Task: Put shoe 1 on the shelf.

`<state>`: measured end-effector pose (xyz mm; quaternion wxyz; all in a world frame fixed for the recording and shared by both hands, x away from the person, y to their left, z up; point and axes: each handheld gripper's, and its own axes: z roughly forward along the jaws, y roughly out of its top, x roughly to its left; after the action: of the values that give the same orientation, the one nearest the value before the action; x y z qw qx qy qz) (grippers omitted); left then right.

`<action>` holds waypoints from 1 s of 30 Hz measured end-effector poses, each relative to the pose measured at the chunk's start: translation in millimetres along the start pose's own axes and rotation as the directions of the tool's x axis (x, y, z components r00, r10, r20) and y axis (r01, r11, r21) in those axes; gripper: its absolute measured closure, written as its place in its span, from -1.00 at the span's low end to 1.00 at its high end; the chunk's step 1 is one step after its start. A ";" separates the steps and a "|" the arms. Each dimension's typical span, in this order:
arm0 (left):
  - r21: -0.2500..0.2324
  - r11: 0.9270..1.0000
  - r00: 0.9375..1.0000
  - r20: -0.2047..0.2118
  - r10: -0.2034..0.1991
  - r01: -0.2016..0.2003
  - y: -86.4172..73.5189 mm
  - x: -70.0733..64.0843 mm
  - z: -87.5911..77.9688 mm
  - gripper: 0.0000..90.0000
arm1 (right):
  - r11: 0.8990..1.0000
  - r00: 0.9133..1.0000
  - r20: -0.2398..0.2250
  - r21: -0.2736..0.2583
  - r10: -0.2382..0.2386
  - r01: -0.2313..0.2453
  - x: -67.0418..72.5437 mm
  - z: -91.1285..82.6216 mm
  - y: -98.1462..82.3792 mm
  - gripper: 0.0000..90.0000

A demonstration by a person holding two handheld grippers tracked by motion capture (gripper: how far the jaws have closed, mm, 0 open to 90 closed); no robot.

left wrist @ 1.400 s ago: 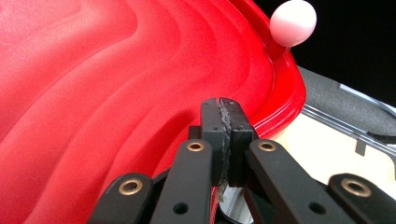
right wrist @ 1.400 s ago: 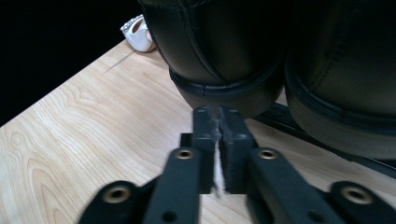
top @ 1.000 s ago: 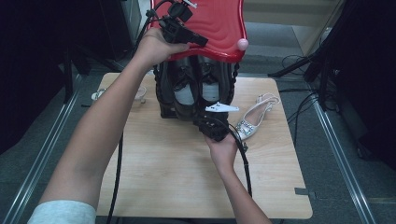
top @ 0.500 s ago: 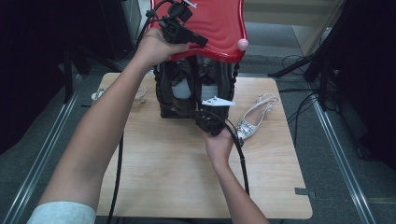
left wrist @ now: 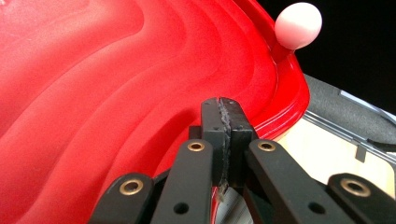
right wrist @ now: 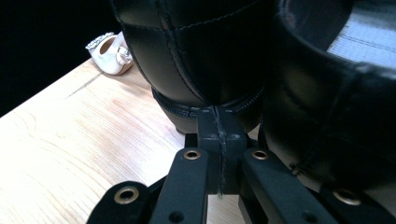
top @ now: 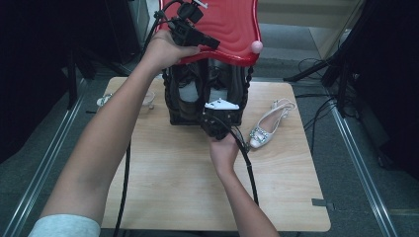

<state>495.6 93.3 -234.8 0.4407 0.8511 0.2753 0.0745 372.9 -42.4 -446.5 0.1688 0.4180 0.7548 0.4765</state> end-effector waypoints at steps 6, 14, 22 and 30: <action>-0.001 1.000 1.000 -0.001 -0.002 0.002 -0.4 -0.4 -0.3 1.00 | 1.000 1.000 0.000 -0.003 -0.016 0.016 9.4 10.4 4.8 1.00; -0.003 1.000 1.000 -0.001 -0.002 0.002 -0.6 -0.5 -0.4 1.00 | 1.000 1.000 0.019 0.006 -0.023 0.022 8.7 18.1 15.2 1.00; -0.002 1.000 1.000 -0.002 0.000 0.000 -0.8 -0.8 -0.8 1.00 | 1.000 0.999 0.042 0.011 -0.011 0.011 0.6 21.7 23.5 1.00; -0.004 1.000 1.000 -0.001 -0.001 0.001 -0.9 -0.7 -0.6 1.00 | 1.000 0.999 0.044 0.020 0.004 -0.005 -7.3 27.8 33.5 1.00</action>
<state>494.5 93.7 -235.0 0.4424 0.8501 0.2757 0.0753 411.2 -25.6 -432.3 0.1800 0.4315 0.7548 0.4601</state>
